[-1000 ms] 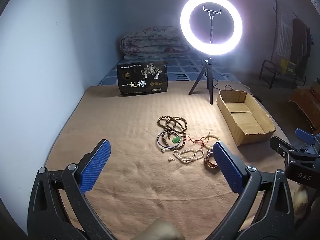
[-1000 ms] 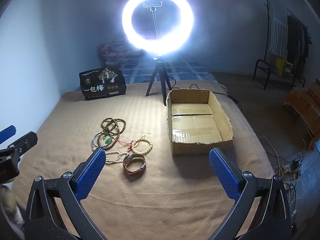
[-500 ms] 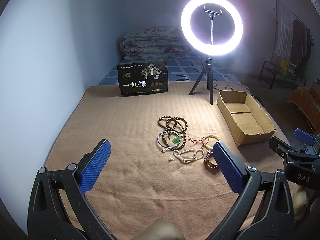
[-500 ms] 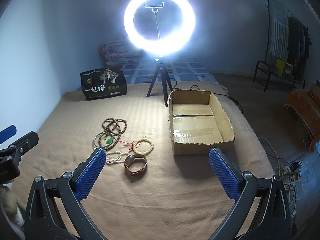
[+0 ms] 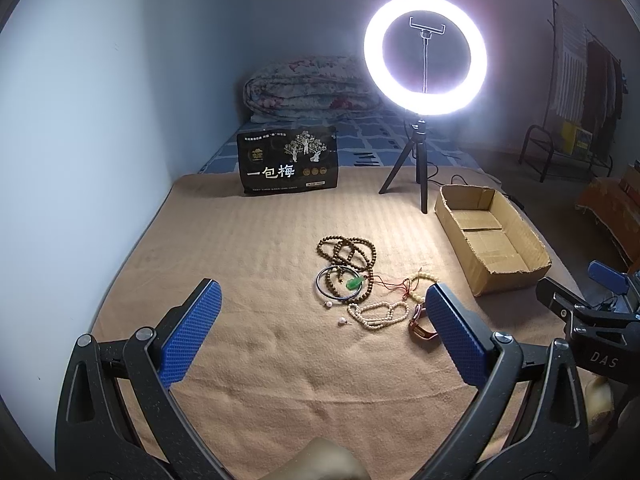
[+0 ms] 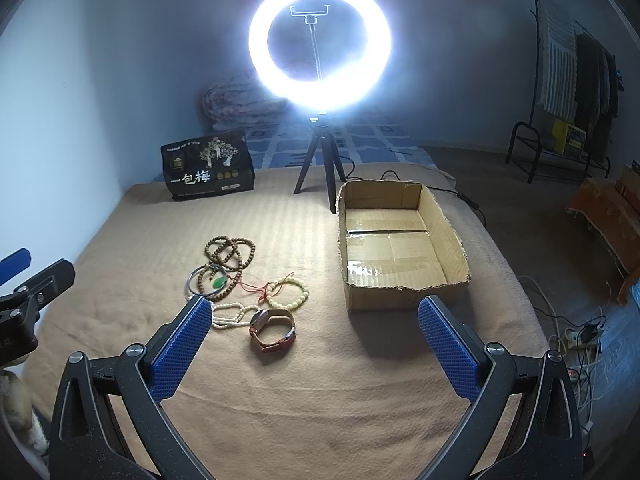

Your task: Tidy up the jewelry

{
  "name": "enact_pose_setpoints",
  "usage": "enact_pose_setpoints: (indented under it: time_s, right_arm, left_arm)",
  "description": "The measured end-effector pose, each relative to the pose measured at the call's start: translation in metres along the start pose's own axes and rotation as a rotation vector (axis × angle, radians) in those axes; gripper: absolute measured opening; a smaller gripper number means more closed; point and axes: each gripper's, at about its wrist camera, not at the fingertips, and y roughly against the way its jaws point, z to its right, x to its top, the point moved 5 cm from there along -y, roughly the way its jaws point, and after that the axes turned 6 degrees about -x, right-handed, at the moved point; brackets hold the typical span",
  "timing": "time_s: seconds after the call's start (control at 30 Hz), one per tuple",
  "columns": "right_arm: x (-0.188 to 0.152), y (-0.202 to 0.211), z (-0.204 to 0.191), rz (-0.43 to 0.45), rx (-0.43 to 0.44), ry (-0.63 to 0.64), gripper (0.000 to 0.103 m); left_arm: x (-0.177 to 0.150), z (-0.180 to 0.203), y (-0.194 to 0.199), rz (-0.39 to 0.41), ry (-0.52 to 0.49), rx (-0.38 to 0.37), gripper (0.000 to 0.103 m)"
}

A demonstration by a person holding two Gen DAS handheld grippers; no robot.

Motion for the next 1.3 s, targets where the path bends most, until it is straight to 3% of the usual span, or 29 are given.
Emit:
enact_pose_setpoints:
  time_s: [1.3]
  right_arm:
    - [-0.0041,-0.0026,0.0042,-0.026,0.018,-0.019,0.102]
  left_arm:
    - [-0.0038,0.0005,0.0003,0.002,-0.003,0.002,0.103]
